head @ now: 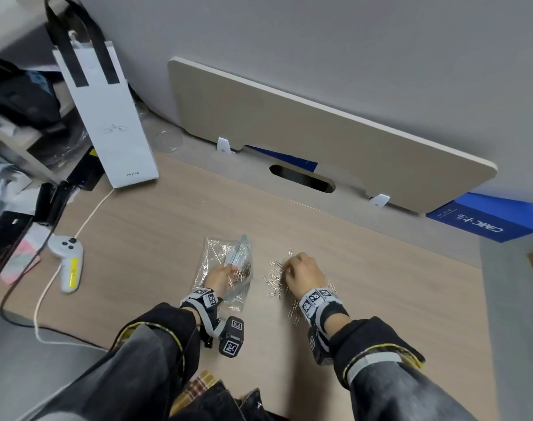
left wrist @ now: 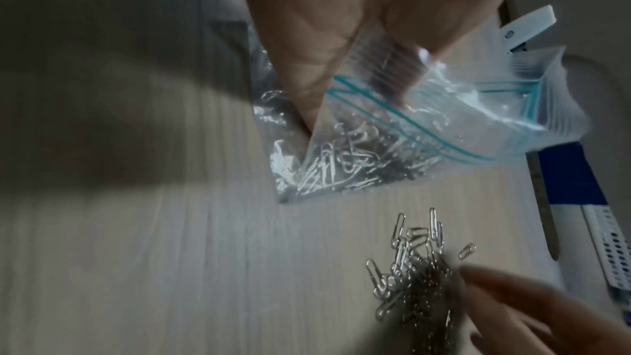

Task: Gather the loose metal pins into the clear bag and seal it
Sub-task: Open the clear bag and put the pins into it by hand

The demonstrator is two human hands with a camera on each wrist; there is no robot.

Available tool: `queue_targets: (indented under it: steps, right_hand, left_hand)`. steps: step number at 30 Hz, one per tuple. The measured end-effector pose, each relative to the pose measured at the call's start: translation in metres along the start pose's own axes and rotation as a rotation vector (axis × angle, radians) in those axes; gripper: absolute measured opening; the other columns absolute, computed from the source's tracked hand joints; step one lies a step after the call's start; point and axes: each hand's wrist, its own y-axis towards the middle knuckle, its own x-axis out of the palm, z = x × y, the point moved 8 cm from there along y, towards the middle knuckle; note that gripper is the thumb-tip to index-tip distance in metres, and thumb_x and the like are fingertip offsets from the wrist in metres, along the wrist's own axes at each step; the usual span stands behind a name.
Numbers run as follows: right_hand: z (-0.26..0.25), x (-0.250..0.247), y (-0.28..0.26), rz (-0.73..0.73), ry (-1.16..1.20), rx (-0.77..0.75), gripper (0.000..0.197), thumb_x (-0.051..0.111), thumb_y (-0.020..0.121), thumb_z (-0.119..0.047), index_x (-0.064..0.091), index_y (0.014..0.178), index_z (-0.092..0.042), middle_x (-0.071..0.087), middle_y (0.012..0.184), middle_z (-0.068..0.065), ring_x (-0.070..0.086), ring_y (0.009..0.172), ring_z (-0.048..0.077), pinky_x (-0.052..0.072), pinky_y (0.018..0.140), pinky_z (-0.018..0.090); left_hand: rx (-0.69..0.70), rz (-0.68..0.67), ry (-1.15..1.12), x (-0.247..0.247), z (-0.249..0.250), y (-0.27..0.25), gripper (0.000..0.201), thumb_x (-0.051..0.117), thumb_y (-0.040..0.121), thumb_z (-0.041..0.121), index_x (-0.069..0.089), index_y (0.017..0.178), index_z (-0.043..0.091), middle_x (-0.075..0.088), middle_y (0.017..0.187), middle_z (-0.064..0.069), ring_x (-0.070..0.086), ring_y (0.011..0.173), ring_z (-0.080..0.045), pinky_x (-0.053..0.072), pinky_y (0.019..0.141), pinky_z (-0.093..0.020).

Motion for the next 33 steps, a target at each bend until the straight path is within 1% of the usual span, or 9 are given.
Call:
queue_targets:
  steps: [4, 8, 12, 15, 18, 21, 24, 29, 33]
  right_hand:
    - [-0.041, 0.022, 0.009, -0.005, -0.075, -0.202, 0.028, 0.055, 0.088, -0.027, 0.058, 0.113, -0.015, 0.051, 0.119, 0.004, 0.047, 0.109, 0.027, 0.046, 0.086, 0.037]
    - [-0.055, 0.032, 0.008, -0.023, -0.153, -0.293, 0.027, 0.054, 0.084, -0.026, 0.058, 0.107, -0.011, 0.051, 0.113, 0.008, 0.047, 0.104, 0.029, 0.044, 0.084, 0.038]
    - [-0.026, 0.038, -0.009, -0.056, -0.198, -0.318, 0.024, 0.058, 0.071, -0.019, 0.061, 0.091, -0.007, 0.057, 0.099, 0.012, 0.053, 0.092, 0.034, 0.047, 0.073, 0.04]
    - [0.005, 0.033, -0.021, -0.07, -0.193, -0.283, 0.023, 0.058, 0.066, -0.013, 0.061, 0.087, -0.005, 0.058, 0.096, 0.012, 0.055, 0.09, 0.035, 0.051, 0.071, 0.041]
    - [0.033, 0.006, -0.027, 0.05, -0.1, -0.165, 0.021, 0.055, 0.073, -0.015, 0.06, 0.093, -0.009, 0.057, 0.1, 0.01, 0.053, 0.094, 0.032, 0.051, 0.074, 0.042]
    - [0.078, -0.013, -0.04, 0.136, -0.015, 0.1, 0.031, 0.056, 0.083, -0.023, 0.055, 0.112, -0.015, 0.051, 0.113, 0.007, 0.049, 0.105, 0.028, 0.05, 0.077, 0.037]
    - [0.106, -0.005, -0.055, 0.072, 0.031, 0.285, 0.046, 0.054, 0.086, -0.045, 0.045, 0.125, -0.022, 0.043, 0.119, 0.007, 0.046, 0.112, 0.029, 0.049, 0.081, 0.038]
    - [0.084, 0.017, -0.057, -0.018, 0.025, 0.302, 0.082, 0.056, 0.07, -0.075, 0.039, 0.129, -0.02, 0.038, 0.121, 0.007, 0.041, 0.113, 0.029, 0.047, 0.087, 0.04]
    - [0.062, 0.032, -0.053, -0.052, -0.015, 0.275, 0.087, 0.069, 0.065, -0.068, 0.037, 0.126, -0.015, 0.035, 0.124, 0.007, 0.042, 0.111, 0.03, 0.048, 0.082, 0.04]
  left_hand:
    - [-0.006, -0.017, -0.009, 0.0, -0.008, 0.01, 0.015, 0.054, 0.091, 0.016, 0.065, 0.082, 0.015, 0.064, 0.11, -0.006, 0.055, 0.11, -0.024, 0.039, 0.108, -0.048]
    - [-0.014, -0.041, -0.011, 0.003, -0.002, 0.006, 0.011, 0.056, 0.089, 0.013, 0.065, 0.083, 0.014, 0.064, 0.109, -0.009, 0.056, 0.111, -0.029, 0.041, 0.106, -0.051]
    - [-0.015, -0.146, -0.031, 0.016, 0.006, -0.01, 0.022, 0.053, 0.091, 0.012, 0.061, 0.11, 0.005, 0.063, 0.103, 0.001, 0.057, 0.095, -0.016, 0.04, 0.092, -0.043]
    - [-0.026, -0.194, -0.052, 0.022, 0.008, -0.014, 0.027, 0.052, 0.092, 0.015, 0.059, 0.116, 0.004, 0.065, 0.114, -0.007, 0.059, 0.101, -0.021, 0.044, 0.095, -0.046]
    - [-0.009, -0.203, -0.006, 0.027, 0.009, -0.011, 0.025, 0.048, 0.094, 0.022, 0.061, 0.11, 0.009, 0.066, 0.117, -0.01, 0.059, 0.109, -0.027, 0.042, 0.102, -0.057]
    - [0.007, -0.197, 0.036, 0.036, 0.01, -0.012, 0.026, 0.046, 0.095, 0.028, 0.062, 0.108, 0.012, 0.067, 0.115, -0.007, 0.06, 0.105, -0.027, 0.042, 0.1, -0.055]
    - [0.011, -0.152, 0.032, 0.042, 0.007, -0.007, 0.032, 0.046, 0.096, 0.029, 0.061, 0.115, 0.008, 0.063, 0.119, -0.012, 0.061, 0.099, -0.026, 0.043, 0.101, -0.054]
    - [0.003, -0.089, 0.065, 0.043, 0.005, -0.006, 0.04, 0.047, 0.096, 0.029, 0.057, 0.126, 0.006, 0.065, 0.115, -0.015, 0.059, 0.083, -0.021, 0.047, 0.08, -0.04]
    - [-0.003, -0.09, 0.065, 0.045, 0.006, -0.007, 0.037, 0.042, 0.098, 0.022, 0.06, 0.121, 0.0, 0.062, 0.121, -0.017, 0.059, 0.094, -0.025, 0.045, 0.086, -0.039]
